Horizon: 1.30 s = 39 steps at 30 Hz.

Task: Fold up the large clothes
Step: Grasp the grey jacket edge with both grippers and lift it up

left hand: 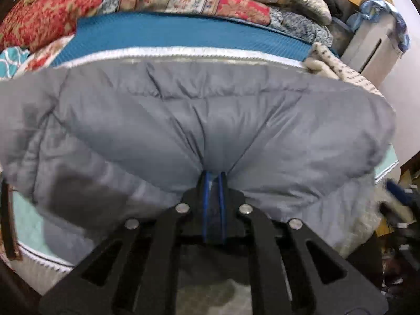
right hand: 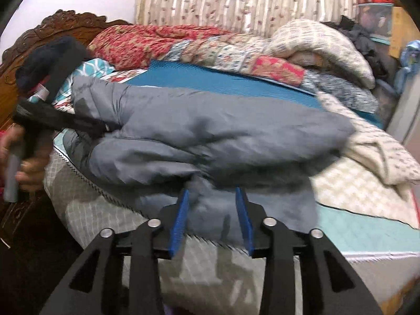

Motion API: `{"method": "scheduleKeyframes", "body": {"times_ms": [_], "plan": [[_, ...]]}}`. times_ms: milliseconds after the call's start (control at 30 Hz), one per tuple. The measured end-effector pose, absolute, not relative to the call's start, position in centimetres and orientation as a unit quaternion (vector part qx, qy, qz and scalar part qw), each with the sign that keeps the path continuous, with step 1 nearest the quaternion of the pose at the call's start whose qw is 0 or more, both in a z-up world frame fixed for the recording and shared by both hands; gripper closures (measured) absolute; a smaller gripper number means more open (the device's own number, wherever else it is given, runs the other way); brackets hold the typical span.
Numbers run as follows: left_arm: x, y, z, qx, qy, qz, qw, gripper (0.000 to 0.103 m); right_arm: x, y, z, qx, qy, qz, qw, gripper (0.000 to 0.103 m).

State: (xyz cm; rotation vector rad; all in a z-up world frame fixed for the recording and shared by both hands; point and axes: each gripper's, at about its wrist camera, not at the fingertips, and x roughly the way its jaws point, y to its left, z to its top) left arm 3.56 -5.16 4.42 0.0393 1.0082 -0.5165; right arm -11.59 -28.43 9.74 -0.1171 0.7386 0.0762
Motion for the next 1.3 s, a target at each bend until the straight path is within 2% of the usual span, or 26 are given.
{"method": "scheduleKeyframes", "body": {"times_ms": [200, 333, 467, 667, 933, 1300], "plan": [[3.8, -4.6, 5.4, -0.015, 0.485, -0.252, 0.837, 0.096, -10.4, -32.3, 15.4, 0.006, 0.302, 0.005, 0.953, 0.045], [2.7, -3.3, 9.5, -0.028, 0.430, -0.264, 0.863, 0.096, -6.8, -33.6, 16.1, 0.042, 0.298, 0.006, 0.954, 0.045], [3.0, -3.9, 10.6, 0.015, 0.412, -0.243, 0.878, 0.096, -3.7, -34.0, 13.3, 0.068, 0.337, 0.008, 0.939, 0.045], [4.5, -4.8, 6.1, 0.040, 0.468, -0.205, 0.859, 0.096, -3.3, -33.7, 8.0, 0.071, 0.390, -0.006, 0.918, 0.045], [5.0, -5.6, 3.2, 0.070, 0.472, -0.198, 0.857, 0.096, -1.9, -37.0, 1.9, 0.199, 0.419, 0.032, 0.885, 0.045], [4.1, -6.6, 0.9, 0.100, 0.471, -0.169, 0.860, 0.096, -2.1, -35.9, 1.1, 0.165, 0.424, 0.019, 0.890, 0.045]]}}
